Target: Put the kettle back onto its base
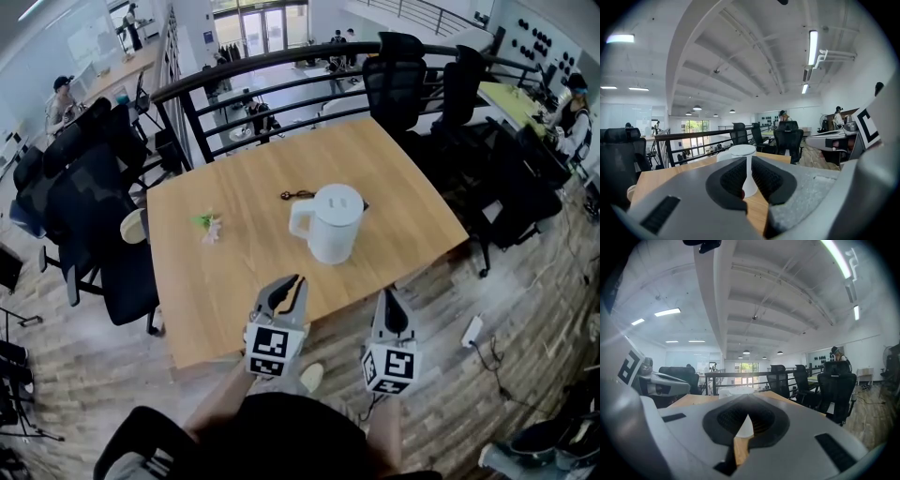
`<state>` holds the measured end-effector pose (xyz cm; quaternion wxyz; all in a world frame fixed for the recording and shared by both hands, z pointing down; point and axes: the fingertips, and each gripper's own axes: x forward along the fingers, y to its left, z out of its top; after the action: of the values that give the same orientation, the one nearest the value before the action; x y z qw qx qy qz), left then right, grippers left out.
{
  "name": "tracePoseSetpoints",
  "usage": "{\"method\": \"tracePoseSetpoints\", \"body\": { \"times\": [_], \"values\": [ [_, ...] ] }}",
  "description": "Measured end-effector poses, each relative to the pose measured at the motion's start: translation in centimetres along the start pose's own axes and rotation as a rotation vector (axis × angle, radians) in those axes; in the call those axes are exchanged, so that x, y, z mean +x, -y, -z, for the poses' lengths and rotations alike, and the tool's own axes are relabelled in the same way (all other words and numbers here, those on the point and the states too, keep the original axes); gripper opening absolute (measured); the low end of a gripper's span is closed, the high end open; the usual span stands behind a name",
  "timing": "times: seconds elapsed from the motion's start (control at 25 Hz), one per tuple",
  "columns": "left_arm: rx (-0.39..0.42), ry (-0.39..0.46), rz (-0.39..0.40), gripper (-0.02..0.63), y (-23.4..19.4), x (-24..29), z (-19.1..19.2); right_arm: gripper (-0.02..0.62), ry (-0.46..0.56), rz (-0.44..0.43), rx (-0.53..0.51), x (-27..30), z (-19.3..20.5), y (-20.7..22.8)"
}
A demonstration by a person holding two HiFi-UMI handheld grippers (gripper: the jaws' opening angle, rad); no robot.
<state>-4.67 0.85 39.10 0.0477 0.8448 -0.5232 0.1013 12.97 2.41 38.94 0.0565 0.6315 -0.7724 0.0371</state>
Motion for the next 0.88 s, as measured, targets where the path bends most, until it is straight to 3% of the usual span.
{"method": "tracePoseSetpoints", "body": {
  "times": [0.28,0.88],
  "values": [
    [-0.011,0.001,-0.004,0.005,-0.15,-0.28,0.19,-0.002,-0.016,0.007,0.004,-0.29,0.17,0.0],
    [-0.011,-0.001,-0.009,0.003,-0.44,-0.37,0.17,-0.002,-0.022,-0.014,0.009,-0.14,0.25,-0.4]
  ]
}}
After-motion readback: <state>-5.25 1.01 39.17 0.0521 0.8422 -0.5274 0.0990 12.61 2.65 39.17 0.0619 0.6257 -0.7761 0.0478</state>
